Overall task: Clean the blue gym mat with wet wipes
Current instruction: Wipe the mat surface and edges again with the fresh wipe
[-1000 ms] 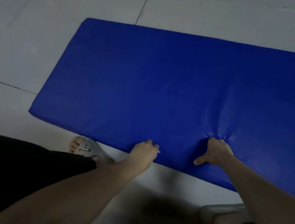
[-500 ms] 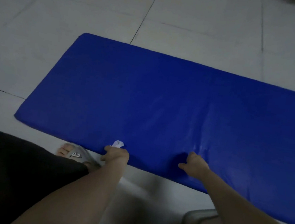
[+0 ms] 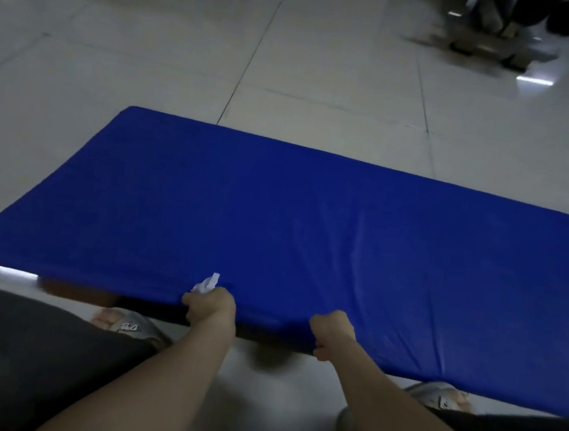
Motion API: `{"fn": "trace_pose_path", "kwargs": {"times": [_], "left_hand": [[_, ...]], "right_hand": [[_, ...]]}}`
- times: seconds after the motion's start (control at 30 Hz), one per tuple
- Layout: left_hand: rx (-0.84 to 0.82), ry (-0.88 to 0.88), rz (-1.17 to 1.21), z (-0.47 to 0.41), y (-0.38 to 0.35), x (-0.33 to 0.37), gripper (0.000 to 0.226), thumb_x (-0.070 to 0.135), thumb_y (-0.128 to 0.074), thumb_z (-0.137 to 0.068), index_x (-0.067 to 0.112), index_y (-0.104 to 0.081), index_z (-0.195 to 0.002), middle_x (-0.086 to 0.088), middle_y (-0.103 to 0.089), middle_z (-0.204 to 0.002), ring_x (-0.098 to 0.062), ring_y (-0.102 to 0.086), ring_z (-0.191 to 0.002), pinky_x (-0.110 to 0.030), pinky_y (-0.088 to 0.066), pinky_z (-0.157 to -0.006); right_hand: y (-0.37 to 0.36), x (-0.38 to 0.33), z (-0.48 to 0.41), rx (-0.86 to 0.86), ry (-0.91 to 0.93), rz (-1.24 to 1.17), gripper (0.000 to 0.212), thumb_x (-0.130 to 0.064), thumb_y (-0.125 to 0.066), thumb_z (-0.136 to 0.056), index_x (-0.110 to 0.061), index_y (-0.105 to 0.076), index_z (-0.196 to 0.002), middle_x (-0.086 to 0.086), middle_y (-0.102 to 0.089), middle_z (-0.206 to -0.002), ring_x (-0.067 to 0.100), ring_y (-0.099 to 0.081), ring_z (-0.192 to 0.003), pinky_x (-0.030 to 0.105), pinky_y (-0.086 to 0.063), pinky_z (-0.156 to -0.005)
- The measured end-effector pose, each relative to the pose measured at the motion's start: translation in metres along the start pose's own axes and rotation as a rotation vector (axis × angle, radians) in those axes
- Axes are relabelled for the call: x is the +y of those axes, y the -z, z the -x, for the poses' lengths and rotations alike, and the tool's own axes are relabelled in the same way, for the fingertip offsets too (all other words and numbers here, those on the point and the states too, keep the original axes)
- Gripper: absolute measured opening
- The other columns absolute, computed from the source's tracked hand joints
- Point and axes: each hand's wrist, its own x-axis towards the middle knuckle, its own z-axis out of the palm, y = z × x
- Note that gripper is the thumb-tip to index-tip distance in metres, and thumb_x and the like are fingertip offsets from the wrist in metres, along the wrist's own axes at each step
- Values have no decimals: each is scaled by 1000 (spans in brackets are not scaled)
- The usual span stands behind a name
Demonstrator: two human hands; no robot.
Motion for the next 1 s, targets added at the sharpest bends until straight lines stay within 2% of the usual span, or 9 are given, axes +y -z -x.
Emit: {"fn": "trace_pose_path", "kwargs": {"times": [0.07,0.2,0.33,0.4,0.5,0.63,0.77,0.87,1.0], "left_hand": [[26,-6,64,18,5,14,43,11,-48,-103,2,-37,-144,-14,-45,-152,-36,-52,-129,-45,-49,-99],[4,-67,79,45,14,33,44,4,-54,-98,7,-39,-139,-14,-50,-145,-34,-62,-107,-42,-54,-87],[20,-138,171,69,19,51,39,6,-53,-99,13,-42,-135,-13,-58,-134,-24,-64,-73,-35,-54,-59],[-1,-178,284,76,24,67,36,10,-55,-100,17,-44,-133,-10,-59,-132,-21,-62,-72,-42,-61,-63],[-87,-130,469,90,39,94,29,13,-55,-101,20,-48,-128,-4,-56,-135,-30,-59,-103,-49,-61,-71],[-148,-112,536,112,48,121,33,7,-50,-102,20,-46,-133,-3,-53,-140,-33,-53,-118,-47,-57,-62],[-207,-117,537,120,48,133,37,11,-52,-102,25,-47,-136,-7,-45,-143,-31,-52,-105,-42,-56,-54],[-295,-93,556,132,40,135,45,10,-50,-103,30,-45,-142,-13,-43,-140,-30,-59,-93,-43,-61,-64],[-379,51,573,172,11,148,43,25,-52,-105,33,-43,-146,-21,-50,-113,-30,-63,-86,-42,-62,-72]], "right_hand": [[-1,14,8,0,-8,-23,17,-19,-58,-93,-7,-53,-103,8,-58,-92,24,-57,-73,39,-59,-74],[17,17,26,19,-108,-589,40,-15,-67,-93,-3,-51,-127,10,-50,-101,30,-59,-95,47,-57,-91],[43,4,43,80,-163,-1179,33,1,-72,-87,-7,-47,-108,10,-50,-110,33,-56,-102,45,-58,-84],[55,-8,51,98,-33,-1187,26,3,-72,-87,-8,-53,-101,11,-59,-105,29,-62,-97,41,-59,-75],[79,-32,57,164,97,-1125,18,2,-67,-90,-10,-56,-98,10,-64,-97,20,-64,-83,34,-55,-61],[109,-64,62,269,222,-1007,19,-2,-66,-87,-17,-56,-94,6,-64,-92,18,-62,-75,37,-60,-67],[140,-92,72,302,340,-891,26,-6,-69,-86,-27,-54,-92,2,-60,-95,19,-64,-83,40,-61,-77],[167,-108,80,381,507,-756,28,-7,-69,-86,-30,-52,-88,0,-61,-94,15,-63,-80,28,-54,-64],[224,-118,89,516,796,-599,27,-7,-68,-86,-31,-53,-88,-7,-61,-93,12,-62,-85,24,-48,-69]]}}
